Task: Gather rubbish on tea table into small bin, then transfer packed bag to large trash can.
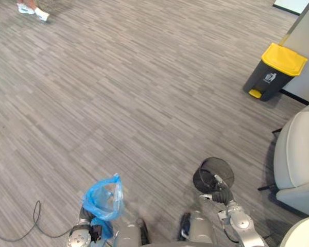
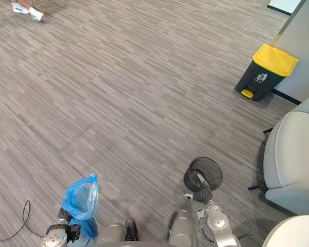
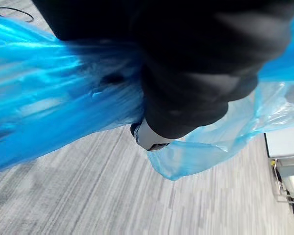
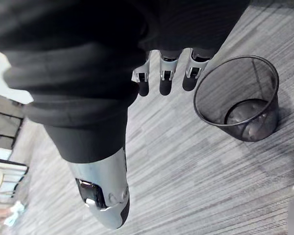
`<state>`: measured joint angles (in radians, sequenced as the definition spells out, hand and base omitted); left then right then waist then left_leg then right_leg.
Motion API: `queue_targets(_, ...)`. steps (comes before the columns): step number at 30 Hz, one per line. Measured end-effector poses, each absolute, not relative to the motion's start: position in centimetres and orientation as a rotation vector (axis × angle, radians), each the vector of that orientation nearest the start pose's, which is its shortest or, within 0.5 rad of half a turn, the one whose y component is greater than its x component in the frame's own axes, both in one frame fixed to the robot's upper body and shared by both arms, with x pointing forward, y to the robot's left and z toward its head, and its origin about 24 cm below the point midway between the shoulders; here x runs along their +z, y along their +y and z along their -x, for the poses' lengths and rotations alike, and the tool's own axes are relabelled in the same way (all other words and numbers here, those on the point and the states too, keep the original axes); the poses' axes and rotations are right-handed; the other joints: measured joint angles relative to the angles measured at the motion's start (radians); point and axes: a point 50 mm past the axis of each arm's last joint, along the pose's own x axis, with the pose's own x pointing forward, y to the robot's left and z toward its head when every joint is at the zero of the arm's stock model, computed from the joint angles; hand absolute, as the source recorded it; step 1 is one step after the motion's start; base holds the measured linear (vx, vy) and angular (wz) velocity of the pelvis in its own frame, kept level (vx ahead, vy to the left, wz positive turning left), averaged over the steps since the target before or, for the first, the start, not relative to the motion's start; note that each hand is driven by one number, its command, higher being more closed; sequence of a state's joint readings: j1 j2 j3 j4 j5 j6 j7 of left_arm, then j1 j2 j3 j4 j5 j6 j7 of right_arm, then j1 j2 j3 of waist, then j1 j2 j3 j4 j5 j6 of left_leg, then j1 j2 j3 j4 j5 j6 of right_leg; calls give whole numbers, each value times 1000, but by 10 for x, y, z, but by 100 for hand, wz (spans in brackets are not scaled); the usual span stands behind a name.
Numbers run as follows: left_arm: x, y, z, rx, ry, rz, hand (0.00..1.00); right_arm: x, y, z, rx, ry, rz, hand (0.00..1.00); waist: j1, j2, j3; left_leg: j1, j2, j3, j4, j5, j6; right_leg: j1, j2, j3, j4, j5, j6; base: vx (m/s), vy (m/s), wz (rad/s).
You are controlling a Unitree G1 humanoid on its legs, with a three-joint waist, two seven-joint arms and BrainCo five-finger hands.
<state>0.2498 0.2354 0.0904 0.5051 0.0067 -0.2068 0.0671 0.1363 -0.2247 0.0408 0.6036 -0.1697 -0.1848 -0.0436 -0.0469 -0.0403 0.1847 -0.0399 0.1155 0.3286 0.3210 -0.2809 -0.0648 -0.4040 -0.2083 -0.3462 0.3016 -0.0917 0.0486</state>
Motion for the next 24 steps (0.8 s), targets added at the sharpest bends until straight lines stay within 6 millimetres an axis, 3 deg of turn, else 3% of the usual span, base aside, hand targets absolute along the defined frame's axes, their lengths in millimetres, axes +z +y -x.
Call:
queue_targets(1,-79,251,-148,226,516,-250,100,-94,-218,-161,-4,576,386,0,-8,0,-3,31,11,-9,5,-41,-38,-7,-2,0,50,9,-20,504,-249,36)
queue_targets(2,-80,250,-148,228,516,-247,100,-96,-220,-156,-7,591,386,0,-14,8,-6,47,27,-13,7,-55,-53,-4,7,-5,84,16,-34,728,-306,42)
queue_targets(3,-83,248,-141,233,532,-236,100,-98,-224,-149,-7,612,394,0,-18,32,-27,53,79,-22,91,-67,-85,10,36,-16,123,17,-43,653,-266,16)
queue_targets(4,-82,246,-144,235,525,-225,100,-99,-226,-147,-9,626,400,0,-16,58,-17,-17,166,-25,297,-38,-65,29,88,-22,155,-19,-94,805,-347,-9)
queue_targets(5,-83,245,-143,242,528,-216,100,-98,-227,-150,-9,618,403,0,-8,69,-11,-55,206,-27,408,10,-23,48,113,-18,154,-35,-105,528,-260,-61)
queue_targets(6,-85,242,-141,244,537,-204,100,-96,-227,-154,-12,603,405,0,11,78,1,-125,267,-50,588,123,28,100,155,0,138,-66,-128,820,-349,-76)
queue_targets(7,-85,239,-143,247,533,-185,100,-94,-228,-159,-23,591,400,0,22,69,20,-167,270,-83,702,87,14,175,178,22,114,-88,-143,676,-257,-69)
queue_targets(9,-82,235,-151,241,503,-171,100,-92,-229,-162,-39,582,389,0,28,45,34,-230,235,-78,746,42,9,304,198,58,20,-96,-149,633,-222,-37)
queue_targets(11,-75,233,-158,234,461,-168,100,-89,-232,-163,-53,565,391,0,46,24,42,-308,179,-65,675,31,25,408,212,97,-76,-99,-152,576,-141,-59)
queue_targets(13,-71,232,-163,230,438,-168,100,-84,-236,-168,-80,545,388,0,68,16,45,-400,99,-99,496,32,24,462,222,151,-133,-109,-153,562,-38,-91)
queue_targets(14,-70,232,-164,230,429,-169,100,-83,-238,-170,-87,538,389,0,84,13,46,-440,29,-175,314,54,-3,487,218,192,-151,-130,-134,572,75,-120)
queue_targets(15,-70,232,-163,234,432,-166,100,-84,-240,-169,-96,548,393,0,101,25,40,-432,-26,-280,97,112,-26,514,227,243,-149,-169,-105,591,120,-128)
queue_targets(16,-72,232,-159,237,441,-166,100,-85,-241,-167,-98,557,396,0,108,35,34,-428,-30,-315,43,146,-15,526,236,266,-139,-203,-83,613,210,-148)
queue_targets(17,-77,230,-150,233,471,-166,100,-91,-240,-161,-96,588,390,0,120,41,19,-432,-29,-345,119,249,7,541,240,323,-58,-288,-59,661,256,-119)
queue_targets(18,-78,234,-147,235,484,-180,100,-95,-232,-158,-95,604,361,0,116,8,7,-434,-38,-309,193,194,29,516,212,335,48,-327,-36,938,275,-115)
queue_targets(19,-76,233,-152,211,477,-191,100,-99,-223,-150,-90,617,332,0,103,-36,-15,-406,-52,-270,212,130,53,394,151,317,322,-300,36,816,193,-63)
queue_targets(20,-75,232,-155,205,469,-194,100,-100,-221,-150,-87,619,325,0,89,-44,-14,-383,-56,-258,209,111,62,347,131,310,434,-253,90,668,127,-52)
queue_targets(21,-73,233,-158,203,461,-199,100,-100,-217,-152,-85,615,312,0,73,-47,-7,-333,-56,-242,202,82,73,287,102,293,578,-232,111,488,119,-36)
queue_targets(23,-72,237,-158,196,461,-222,100,-103,-212,-149,-82,623,294,0,43,-35,4,-169,-45,-203,136,37,84,220,62,206,692,-253,60,567,126,-54)
queue_targets(24,-70,239,-160,196,453,-228,100,-103,-211,-148,-80,624,295,0,39,-28,5,-95,-35,-183,82,25,81,189,53,151,675,-262,43,635,92,-73)
